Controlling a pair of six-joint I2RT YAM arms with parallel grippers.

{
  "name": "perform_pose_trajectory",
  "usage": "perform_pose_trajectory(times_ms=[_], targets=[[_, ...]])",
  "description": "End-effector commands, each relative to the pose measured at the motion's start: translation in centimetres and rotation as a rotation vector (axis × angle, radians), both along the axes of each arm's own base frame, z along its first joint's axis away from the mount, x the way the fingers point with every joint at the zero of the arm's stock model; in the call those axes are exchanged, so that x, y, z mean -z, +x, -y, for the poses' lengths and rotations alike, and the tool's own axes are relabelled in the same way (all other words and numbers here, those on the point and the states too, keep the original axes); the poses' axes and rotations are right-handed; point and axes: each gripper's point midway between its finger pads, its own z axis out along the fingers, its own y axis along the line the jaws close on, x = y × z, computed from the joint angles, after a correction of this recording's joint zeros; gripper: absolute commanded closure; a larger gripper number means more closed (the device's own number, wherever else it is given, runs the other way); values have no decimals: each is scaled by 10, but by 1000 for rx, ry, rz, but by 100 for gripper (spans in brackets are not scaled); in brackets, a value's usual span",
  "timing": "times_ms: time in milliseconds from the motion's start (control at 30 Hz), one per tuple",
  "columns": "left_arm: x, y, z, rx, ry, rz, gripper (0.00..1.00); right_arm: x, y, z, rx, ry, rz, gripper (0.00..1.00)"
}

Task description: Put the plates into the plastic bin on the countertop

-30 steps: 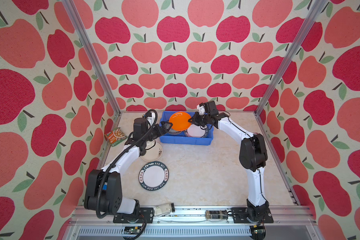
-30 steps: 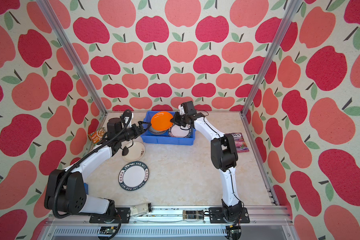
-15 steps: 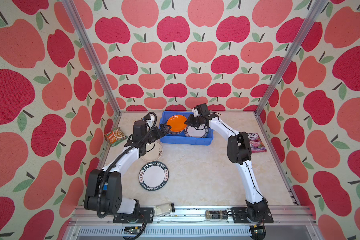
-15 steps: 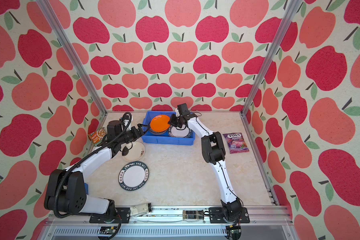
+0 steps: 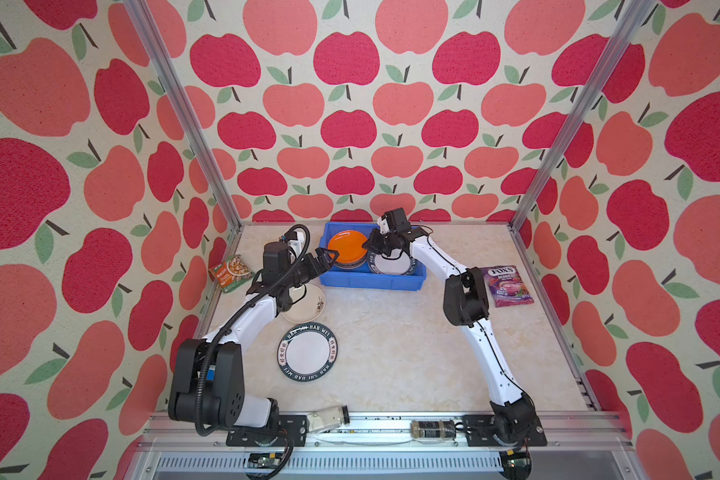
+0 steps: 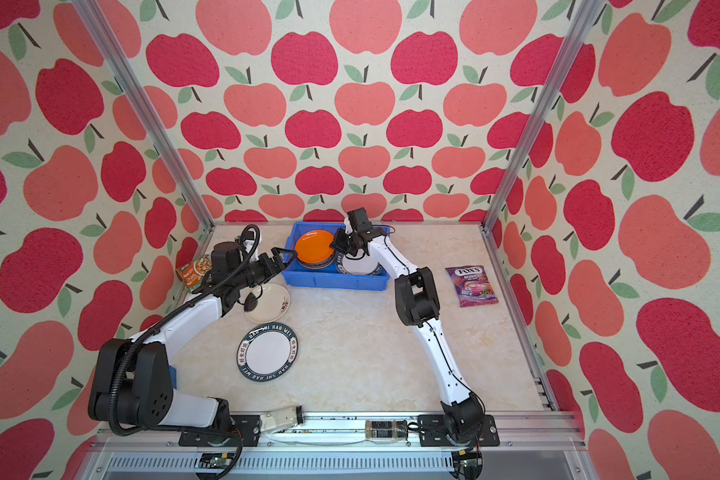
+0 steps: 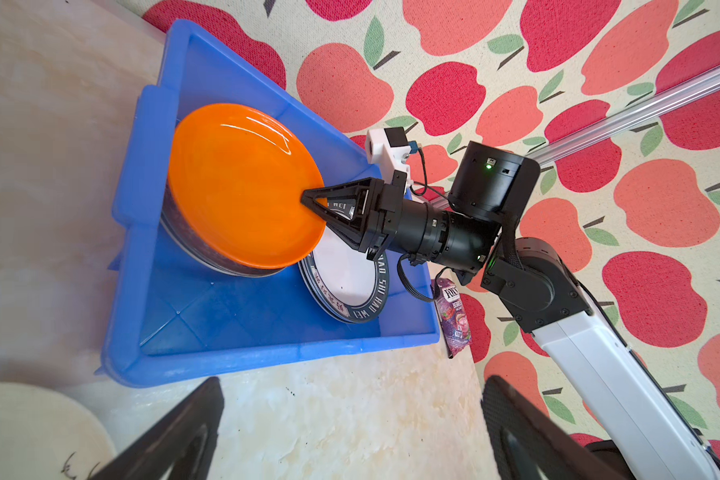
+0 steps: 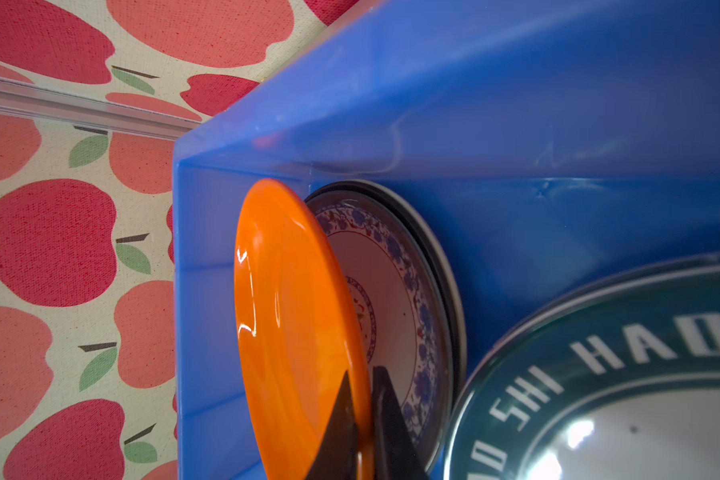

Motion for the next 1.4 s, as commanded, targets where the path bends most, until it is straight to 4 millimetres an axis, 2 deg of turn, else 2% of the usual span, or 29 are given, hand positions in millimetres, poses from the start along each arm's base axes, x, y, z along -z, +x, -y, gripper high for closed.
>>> perform_pose_trajectory(times_ms=[0, 100, 267, 367, 467, 1033, 1367], targets=[[5, -1, -1, 12, -8, -4, 1, 8, -3, -6, 3, -11, -23, 100], [7, -1, -2, 9, -11, -10, 1, 8, -2, -8, 2, -13, -20, 100], [9, -1, -2, 6, -17, -12, 1, 4, -4, -6, 0, -46, -1, 74], [10, 0, -2, 2, -20, -15, 1, -2, -5, -3, 4, -70, 19, 65], [11, 0, -3, -2, -21, -17, 1, -10, -7, -1, 1, -98, 47, 61], [17, 6, 2, 4, -55, -25, 1, -31, -19, 16, -2, -182, 112, 57], [22, 6, 0, 4, -50, -39, 1, -6, -18, 8, -16, -175, 58, 57]])
